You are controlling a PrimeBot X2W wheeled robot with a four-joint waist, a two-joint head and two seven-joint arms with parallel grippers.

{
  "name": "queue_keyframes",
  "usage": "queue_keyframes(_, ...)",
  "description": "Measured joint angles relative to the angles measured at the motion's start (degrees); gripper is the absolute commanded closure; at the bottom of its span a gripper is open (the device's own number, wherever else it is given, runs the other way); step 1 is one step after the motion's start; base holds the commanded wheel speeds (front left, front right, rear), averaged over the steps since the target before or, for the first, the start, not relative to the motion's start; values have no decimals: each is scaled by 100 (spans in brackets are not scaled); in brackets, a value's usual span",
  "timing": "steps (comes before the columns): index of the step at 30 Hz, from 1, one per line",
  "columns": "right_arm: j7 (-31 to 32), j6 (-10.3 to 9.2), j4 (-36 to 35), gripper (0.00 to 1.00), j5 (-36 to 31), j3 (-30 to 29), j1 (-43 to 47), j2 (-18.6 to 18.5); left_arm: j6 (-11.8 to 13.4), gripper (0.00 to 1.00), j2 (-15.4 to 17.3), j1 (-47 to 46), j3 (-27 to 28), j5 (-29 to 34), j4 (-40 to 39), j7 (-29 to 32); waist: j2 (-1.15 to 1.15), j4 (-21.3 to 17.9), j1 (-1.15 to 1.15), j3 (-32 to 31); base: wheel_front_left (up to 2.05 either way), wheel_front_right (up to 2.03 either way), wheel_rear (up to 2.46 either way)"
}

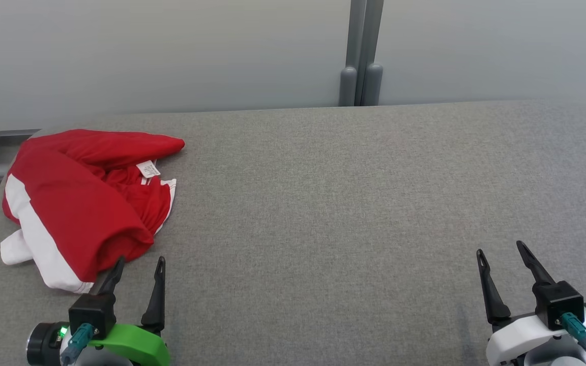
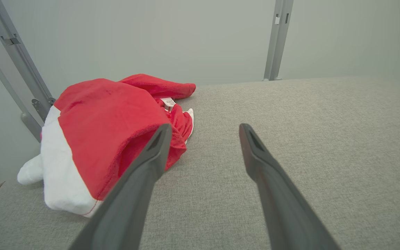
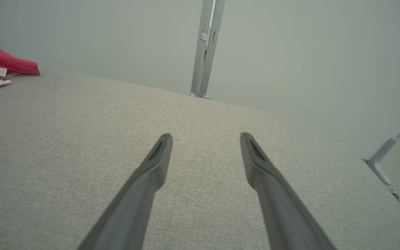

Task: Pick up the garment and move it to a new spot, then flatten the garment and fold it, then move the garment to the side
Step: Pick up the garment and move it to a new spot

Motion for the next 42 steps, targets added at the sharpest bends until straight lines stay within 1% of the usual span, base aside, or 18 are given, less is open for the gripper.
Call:
queue_keyframes(6,-1,0,-33,0,-31,71,2,-10,-5,0,15,-1,-11,-1,8,-2,0,53,0,15,0,0,0)
queue_keyframes(10,-1,0,-86,0,-34,182,-4,-47,-7,0,19,-3,74,-15,87,-2,0,161,0,19,0,0,0)
queue_keyframes(14,-1,0,-53,0,-45,592,-71,-149,-5,0,11,1,321,-41,149,-3,0,329,0,0,0,0,0)
queue_keyframes(18,-1,1,42,0,-31,1100,-268,-231,13,0,-1,128,647,-35,134,-13,0,560,0,-34,0,0,0)
queue_keyframes(21,-2,2,109,0,19,1330,-343,-253,45,0,-4,296,838,37,134,-12,0,776,0,-76,0,0,0)
queue_keyframes(23,-1,2,141,0,37,1456,-357,-248,47,0,-19,380,912,85,111,-12,0,941,0,-110,0,0,0)
queue_keyframes(24,-2,2,180,0,77,1602,-356,-213,48,0,-37,480,984,102,77,-12,0,1120,0,-150,0,0,0)
queue_keyframes(33,-1,2,250,0,199,2027,-435,-134,38,0,-38,706,1226,147,-57,-12,0,1909,0,-344,0,0,0)
queue_keyframes(37,-1,2,253,0,232,2137,-515,-133,36,0,-112,706,1328,93,-125,-12,0,2097,0,-410,0,0,0)
queue_keyframes(42,-1,2,178,0,276,2174,-505,-158,30,0,-188,682,1385,26,-157,-13,0,2097,0,-467,0,0,0)
